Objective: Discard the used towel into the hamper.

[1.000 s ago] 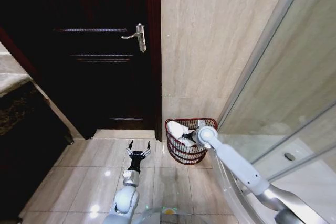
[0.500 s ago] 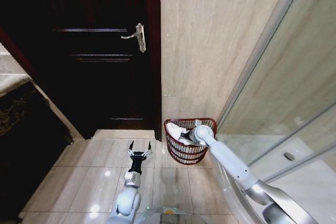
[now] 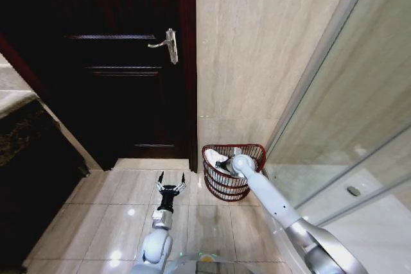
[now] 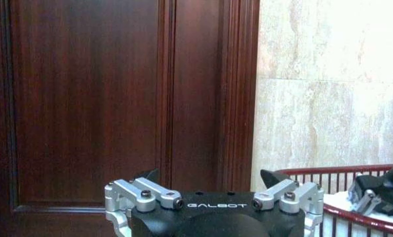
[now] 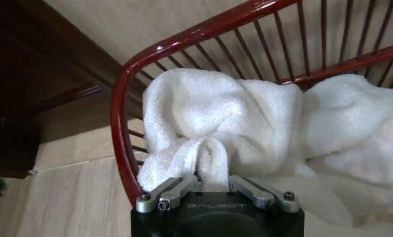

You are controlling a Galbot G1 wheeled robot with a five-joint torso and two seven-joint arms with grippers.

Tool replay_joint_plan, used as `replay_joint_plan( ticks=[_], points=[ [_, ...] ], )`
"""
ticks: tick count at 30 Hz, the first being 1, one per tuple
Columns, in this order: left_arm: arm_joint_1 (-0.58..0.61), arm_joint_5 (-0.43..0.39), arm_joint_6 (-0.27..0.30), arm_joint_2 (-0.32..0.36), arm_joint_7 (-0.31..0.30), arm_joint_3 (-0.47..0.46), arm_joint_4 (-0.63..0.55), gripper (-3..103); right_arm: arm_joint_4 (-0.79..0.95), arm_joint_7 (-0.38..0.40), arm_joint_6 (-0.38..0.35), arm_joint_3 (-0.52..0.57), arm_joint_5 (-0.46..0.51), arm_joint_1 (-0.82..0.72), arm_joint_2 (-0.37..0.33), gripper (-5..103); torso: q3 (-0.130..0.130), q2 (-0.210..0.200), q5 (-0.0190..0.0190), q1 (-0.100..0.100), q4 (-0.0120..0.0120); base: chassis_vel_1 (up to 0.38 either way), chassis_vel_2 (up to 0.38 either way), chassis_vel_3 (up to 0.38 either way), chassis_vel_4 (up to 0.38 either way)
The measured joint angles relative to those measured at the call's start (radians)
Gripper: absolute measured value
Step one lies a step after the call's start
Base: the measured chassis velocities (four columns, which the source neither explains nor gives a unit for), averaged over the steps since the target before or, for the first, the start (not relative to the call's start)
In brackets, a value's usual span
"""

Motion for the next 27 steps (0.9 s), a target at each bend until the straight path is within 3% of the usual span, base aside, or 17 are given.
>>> replay_joint_plan(
  ticks=[4, 6, 8, 9, 13, 15, 19, 22, 24, 27],
  points=[
    [-0.008, -0.007, 0.003, 0.005, 0.001, 0.002, 0.000, 100, 0.061, 0.035, 0.000, -0.009, 0.013, 0.001, -0.016, 27, 0.000, 0.000, 0.0000, 0.000, -0.0001, 0.000, 0.000, 0.000, 0.000],
    [-0.010, -0.011, 0.003, 0.007, 0.002, 0.003, 0.000, 100, 0.084, 0.046, 0.000, -0.013, 0.019, 0.000, -0.026, 27, 0.000, 0.000, 0.0000, 0.000, 0.0000, 0.000, 0.000, 0.000, 0.000],
    [-0.014, -0.021, 0.004, 0.011, 0.002, 0.003, 0.000, 100, 0.132, 0.065, 0.000, -0.022, 0.009, -0.002, -0.048, 38, 0.000, 0.000, 0.0001, 0.000, 0.0000, 0.000, 0.000, 0.000, 0.000],
    [-0.014, -0.021, 0.004, 0.011, 0.002, 0.003, 0.000, 100, 0.132, 0.065, 0.000, -0.022, 0.009, -0.002, -0.048, 38, 0.000, 0.000, 0.0001, 0.000, 0.0000, 0.000, 0.000, 0.000, 0.000],
    [-0.021, -0.034, 0.005, 0.023, 0.005, 0.004, 0.005, 100, 0.263, 0.098, 0.001, -0.026, -0.039, -0.009, -0.111, 60, 0.000, 0.000, 0.0001, 0.000, 0.0000, 0.000, 0.000, 0.000, 0.000],
    [-0.024, -0.038, 0.006, 0.027, 0.006, 0.003, 0.005, 100, 0.307, 0.100, 0.002, -0.020, -0.060, -0.016, -0.133, 60, 0.000, 0.000, 0.0002, 0.000, 0.0001, 0.000, 0.000, 0.000, 0.000],
    [-0.043, -0.046, 0.019, 0.035, 0.011, 0.003, 0.009, 100, 0.459, 0.121, 0.002, 0.019, -0.063, -0.045, -0.194, 82, 0.000, 0.000, 0.0001, 0.000, 0.0000, 0.000, 0.000, 0.000, 0.000],
    [-0.055, -0.047, 0.024, 0.034, 0.017, 0.003, 0.014, 100, 0.511, 0.121, 0.004, 0.035, -0.065, -0.055, -0.215, 87, 0.000, 0.000, 0.0002, 0.000, -0.0001, 0.000, 0.000, 0.000, 0.000],
    [-0.062, -0.047, 0.029, 0.034, 0.021, 0.005, 0.017, 100, 0.555, 0.123, 0.007, 0.055, -0.069, -0.061, -0.228, 96, 0.000, 0.000, 0.0001, 0.000, -0.0001, 0.000, 0.000, 0.000, 0.000],
    [-0.065, -0.046, 0.037, 0.033, 0.027, 0.007, 0.016, 100, 0.599, 0.123, 0.013, 0.074, -0.086, -0.066, -0.239, 100, 0.000, 0.000, 0.0002, 0.000, 0.0000, 0.000, 0.000, 0.000, 0.000]
  ],
)
